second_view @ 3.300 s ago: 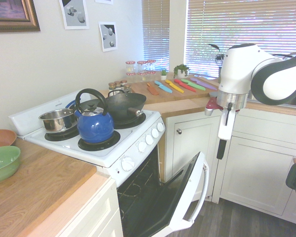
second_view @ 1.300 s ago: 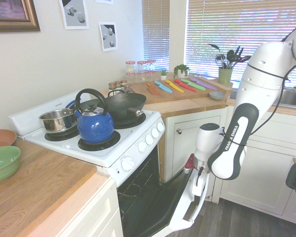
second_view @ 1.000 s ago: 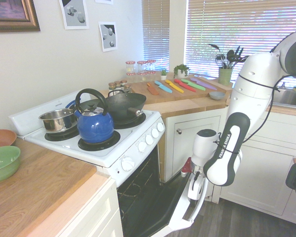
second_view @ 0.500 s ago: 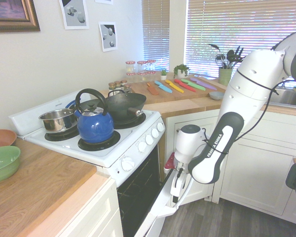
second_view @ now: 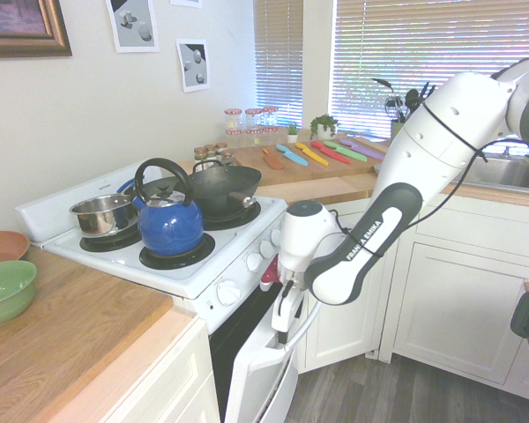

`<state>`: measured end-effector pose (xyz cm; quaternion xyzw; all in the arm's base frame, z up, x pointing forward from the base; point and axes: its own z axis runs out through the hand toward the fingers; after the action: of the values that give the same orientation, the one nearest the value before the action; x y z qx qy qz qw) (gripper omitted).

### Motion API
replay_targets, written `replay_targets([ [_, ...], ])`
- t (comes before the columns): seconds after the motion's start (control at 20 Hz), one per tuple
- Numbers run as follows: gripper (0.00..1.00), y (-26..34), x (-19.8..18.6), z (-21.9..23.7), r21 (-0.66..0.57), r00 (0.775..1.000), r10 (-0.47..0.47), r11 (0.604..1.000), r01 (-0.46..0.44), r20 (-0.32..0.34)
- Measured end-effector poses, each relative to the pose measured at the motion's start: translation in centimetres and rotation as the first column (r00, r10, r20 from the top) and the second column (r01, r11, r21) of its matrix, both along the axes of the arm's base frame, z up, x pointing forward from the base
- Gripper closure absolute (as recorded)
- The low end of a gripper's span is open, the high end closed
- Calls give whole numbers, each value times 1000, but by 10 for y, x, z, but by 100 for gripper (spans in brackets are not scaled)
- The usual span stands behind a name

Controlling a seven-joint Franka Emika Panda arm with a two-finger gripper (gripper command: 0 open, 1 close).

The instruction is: Close the oven

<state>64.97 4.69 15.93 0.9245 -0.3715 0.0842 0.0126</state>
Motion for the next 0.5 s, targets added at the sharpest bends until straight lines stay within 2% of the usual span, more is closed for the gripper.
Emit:
replay_targets([
  [0.15,0,-1,18,2,-5,1000,-9,1000,9,13],
  [0.3,0,2,20,20,-12,1000,11,1000,-11,27],
  [0.4,0,8,6,40,3,1000,22,1000,-23,14],
  [0.5,0,19,-20,59,23,999,36,999,-35,-37],
])
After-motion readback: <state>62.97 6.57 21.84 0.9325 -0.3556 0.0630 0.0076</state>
